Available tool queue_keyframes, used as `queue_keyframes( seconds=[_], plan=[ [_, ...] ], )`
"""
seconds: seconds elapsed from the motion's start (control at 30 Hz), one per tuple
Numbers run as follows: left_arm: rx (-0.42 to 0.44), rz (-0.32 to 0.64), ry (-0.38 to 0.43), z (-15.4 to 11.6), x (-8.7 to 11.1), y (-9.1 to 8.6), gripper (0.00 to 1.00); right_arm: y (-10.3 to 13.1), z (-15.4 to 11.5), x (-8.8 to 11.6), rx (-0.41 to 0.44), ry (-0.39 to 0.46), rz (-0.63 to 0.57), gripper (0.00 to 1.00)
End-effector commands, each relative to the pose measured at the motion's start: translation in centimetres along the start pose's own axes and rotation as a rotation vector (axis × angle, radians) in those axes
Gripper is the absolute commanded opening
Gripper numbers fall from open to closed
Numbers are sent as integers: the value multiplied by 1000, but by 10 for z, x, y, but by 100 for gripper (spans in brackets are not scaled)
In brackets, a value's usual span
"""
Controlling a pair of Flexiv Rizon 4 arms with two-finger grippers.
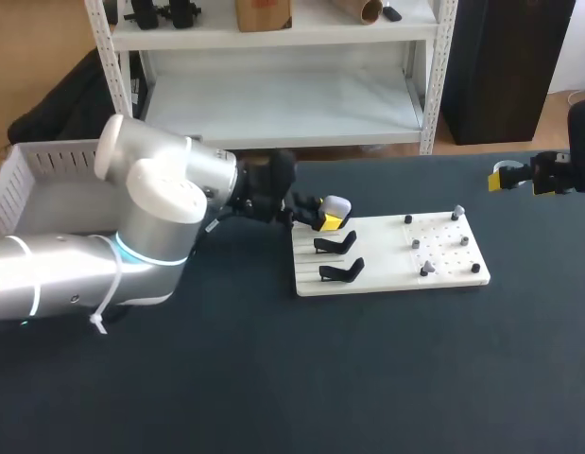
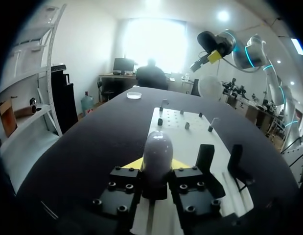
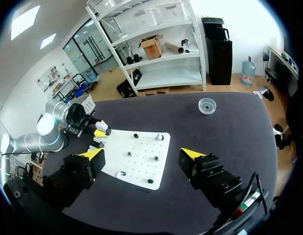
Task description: Pick up each earbud case from the left stands, insert the matching earbuds, close the lid, and place the case in the box.
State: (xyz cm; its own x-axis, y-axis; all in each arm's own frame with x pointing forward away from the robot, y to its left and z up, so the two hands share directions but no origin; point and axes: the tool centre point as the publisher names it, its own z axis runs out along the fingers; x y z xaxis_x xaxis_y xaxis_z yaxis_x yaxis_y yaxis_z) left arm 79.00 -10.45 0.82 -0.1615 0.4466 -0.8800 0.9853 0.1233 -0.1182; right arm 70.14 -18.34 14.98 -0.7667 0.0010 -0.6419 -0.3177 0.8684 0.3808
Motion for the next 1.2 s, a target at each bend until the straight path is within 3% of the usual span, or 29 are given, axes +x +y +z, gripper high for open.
queue_keyframes(
  seconds=[0.03, 0.37, 0.6, 0.73, 0.9, 1.2],
  plan=[
    [2, 6, -5, -4, -1, -1, 0, 0, 0, 0, -2, 0, -1, 100],
    [31, 51, -77, -26, -24, -9, 0, 0, 0, 0, -2, 0, -1, 100],
    [92, 127, -74, -44, -51, -20, 0, 0, 0, 0, -2, 0, -1, 100],
    [89, 179, -46, -48, -71, -23, 0, 35, 20, 0, -4, 52, -60, 100],
    [68, 262, 14, -49, -90, -31, 0, 77, 46, 3, -31, 44, -55, 100],
    [59, 300, -13, -48, -109, -36, 0, 129, 77, 9, -94, 59, -87, 100]
  ],
)
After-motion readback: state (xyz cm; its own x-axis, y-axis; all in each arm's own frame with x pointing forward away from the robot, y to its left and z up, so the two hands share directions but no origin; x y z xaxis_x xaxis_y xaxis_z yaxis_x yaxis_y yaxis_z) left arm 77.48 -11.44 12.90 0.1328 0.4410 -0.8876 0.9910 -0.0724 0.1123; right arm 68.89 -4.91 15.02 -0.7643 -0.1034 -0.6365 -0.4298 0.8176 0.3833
